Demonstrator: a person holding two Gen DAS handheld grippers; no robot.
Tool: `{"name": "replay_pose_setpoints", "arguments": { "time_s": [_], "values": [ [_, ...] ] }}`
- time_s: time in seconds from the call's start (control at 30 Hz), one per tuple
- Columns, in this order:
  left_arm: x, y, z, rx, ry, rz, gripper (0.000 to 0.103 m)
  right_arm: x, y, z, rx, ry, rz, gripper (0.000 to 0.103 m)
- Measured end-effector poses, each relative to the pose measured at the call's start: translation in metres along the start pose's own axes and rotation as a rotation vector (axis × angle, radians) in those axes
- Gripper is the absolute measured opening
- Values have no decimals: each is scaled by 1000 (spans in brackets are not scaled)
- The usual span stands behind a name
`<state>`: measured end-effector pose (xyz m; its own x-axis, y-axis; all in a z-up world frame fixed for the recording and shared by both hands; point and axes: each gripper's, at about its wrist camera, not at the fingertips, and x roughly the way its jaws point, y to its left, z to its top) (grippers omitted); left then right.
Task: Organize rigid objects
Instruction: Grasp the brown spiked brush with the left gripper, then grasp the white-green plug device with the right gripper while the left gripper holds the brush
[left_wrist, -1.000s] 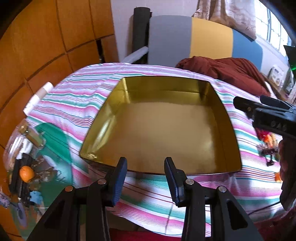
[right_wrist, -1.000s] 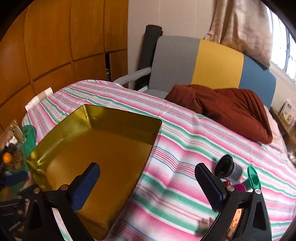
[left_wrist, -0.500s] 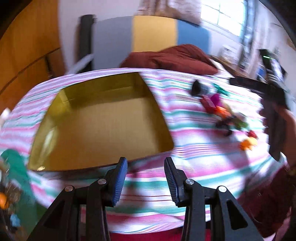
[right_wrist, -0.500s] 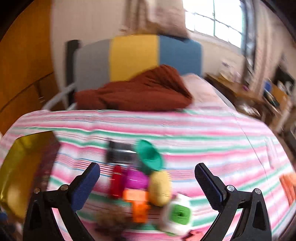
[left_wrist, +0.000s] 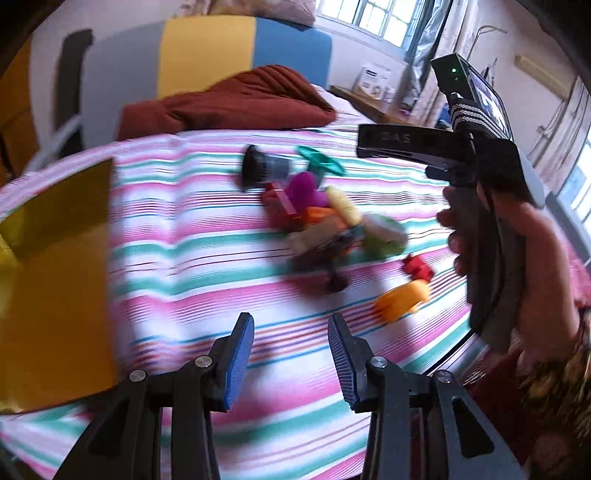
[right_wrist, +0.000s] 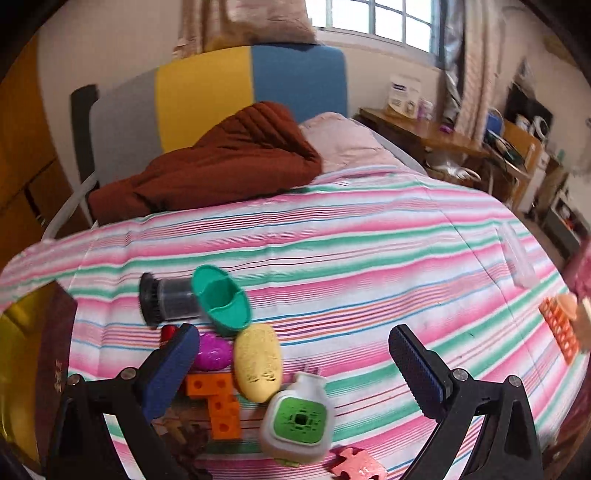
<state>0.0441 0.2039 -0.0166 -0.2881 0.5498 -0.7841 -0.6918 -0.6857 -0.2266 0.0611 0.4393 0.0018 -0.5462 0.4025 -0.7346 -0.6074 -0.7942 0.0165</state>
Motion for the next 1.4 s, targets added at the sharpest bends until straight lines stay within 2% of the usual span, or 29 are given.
{"name": "replay_pose_setpoints", "arguments": {
  "time_s": [0.07, 0.17, 0.2, 0.27, 0.33, 0.53, 0.6, 0.7, 0.83, 1.07, 1.23, 1.4],
  "values": [
    [14, -11, 8, 24, -6, -10, 51, 1, -10, 1, 43, 5, -13, 103],
    [30, -22, 17, 58, -24, 2, 56, 3, -26, 2, 113, 20, -16, 103],
    [34, -25, 20, 62, -27, 0, 56, 4, -32, 3, 138, 25, -18, 103],
    [46, -28, 27, 64, -25, -20, 64, 8, -40, 3, 180, 38, -19, 103],
    [56, -30, 34, 66, -26, -28, 66, 12, -43, 2, 200, 51, -19, 103],
    [80, -29, 44, 93, -27, 37, 66, 18, -40, 0, 202, 84, 1, 103],
    [87, -26, 42, 94, -12, 51, 61, 20, -37, -1, 198, 97, 17, 103],
    [88, -19, 33, 95, -23, 23, 48, 24, -35, -2, 194, 112, 32, 103],
    [85, -5, 20, 65, -69, -30, 48, 26, -34, -4, 191, 125, 37, 103],
    [70, 11, -7, 85, -158, -27, 48, 30, -25, -7, 177, 151, 99, 103],
    [63, 29, -16, 14, -177, -82, 48, 32, -22, -10, 175, 165, 127, 103],
    [59, 31, -22, 2, -191, -87, 48, 40, -22, -16, 192, 223, 155, 103]
  ]
}}
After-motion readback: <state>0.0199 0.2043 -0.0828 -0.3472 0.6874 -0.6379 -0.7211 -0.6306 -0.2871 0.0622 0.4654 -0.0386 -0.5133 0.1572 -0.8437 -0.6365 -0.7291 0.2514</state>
